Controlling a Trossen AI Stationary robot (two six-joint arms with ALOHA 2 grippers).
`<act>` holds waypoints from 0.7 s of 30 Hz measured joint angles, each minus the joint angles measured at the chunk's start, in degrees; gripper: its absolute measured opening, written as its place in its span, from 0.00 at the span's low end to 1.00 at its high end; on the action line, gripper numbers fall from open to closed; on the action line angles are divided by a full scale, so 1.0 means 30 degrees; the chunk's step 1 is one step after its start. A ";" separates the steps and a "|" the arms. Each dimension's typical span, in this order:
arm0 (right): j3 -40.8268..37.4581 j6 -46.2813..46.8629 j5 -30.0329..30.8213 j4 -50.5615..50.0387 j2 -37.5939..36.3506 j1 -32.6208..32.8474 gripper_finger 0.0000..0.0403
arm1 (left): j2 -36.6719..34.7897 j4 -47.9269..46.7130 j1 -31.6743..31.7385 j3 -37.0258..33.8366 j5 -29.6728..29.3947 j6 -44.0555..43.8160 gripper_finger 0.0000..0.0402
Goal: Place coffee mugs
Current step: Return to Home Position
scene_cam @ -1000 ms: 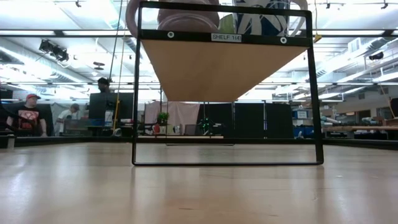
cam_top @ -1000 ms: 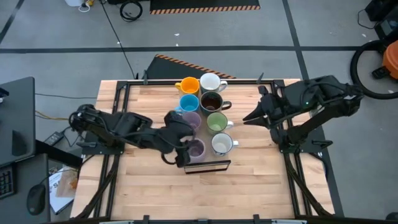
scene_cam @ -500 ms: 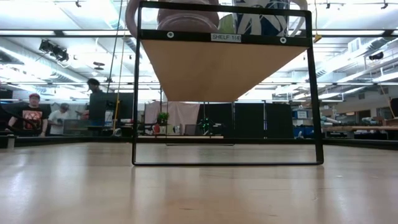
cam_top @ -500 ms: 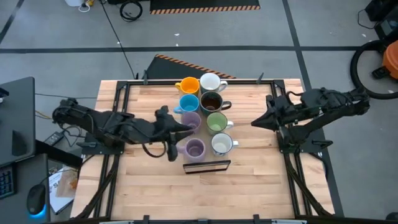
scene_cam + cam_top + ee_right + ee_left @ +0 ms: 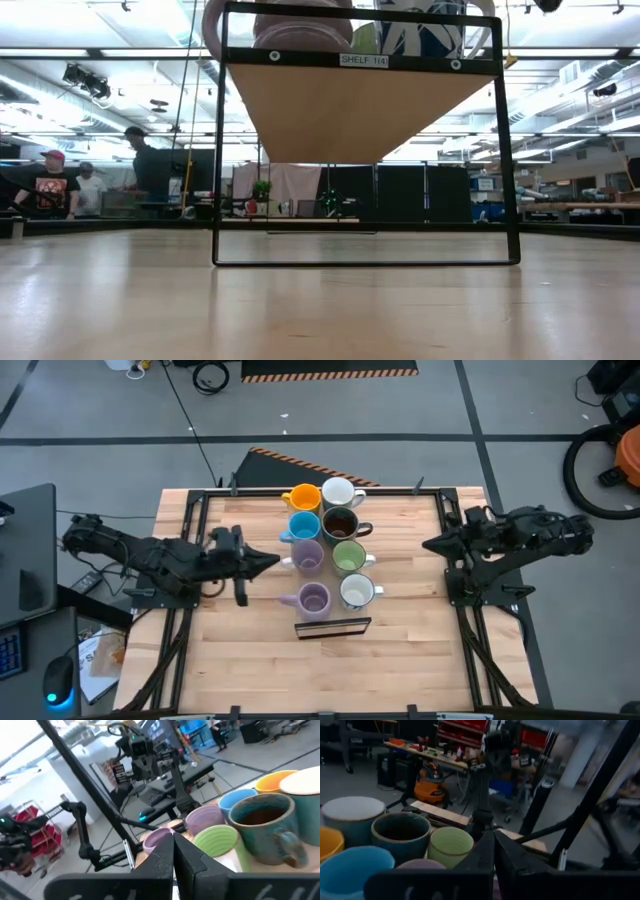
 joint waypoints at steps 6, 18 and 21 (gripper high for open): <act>-0.0925 0.0467 0.1352 0.0072 -0.2207 -0.0093 0.02 | -0.3088 0.3172 0.0028 -0.4224 -0.0458 -0.0792 0.02; -0.3723 0.1669 0.3695 -0.0076 -0.7086 -0.0093 0.02 | -0.8078 0.4433 0.0035 -0.8810 -0.0657 -0.1081 0.01; -0.4633 0.2436 0.4827 -0.0100 -0.8343 -0.0093 0.02 | -0.9611 0.4483 0.0035 -0.9840 -0.0080 -0.1119 0.01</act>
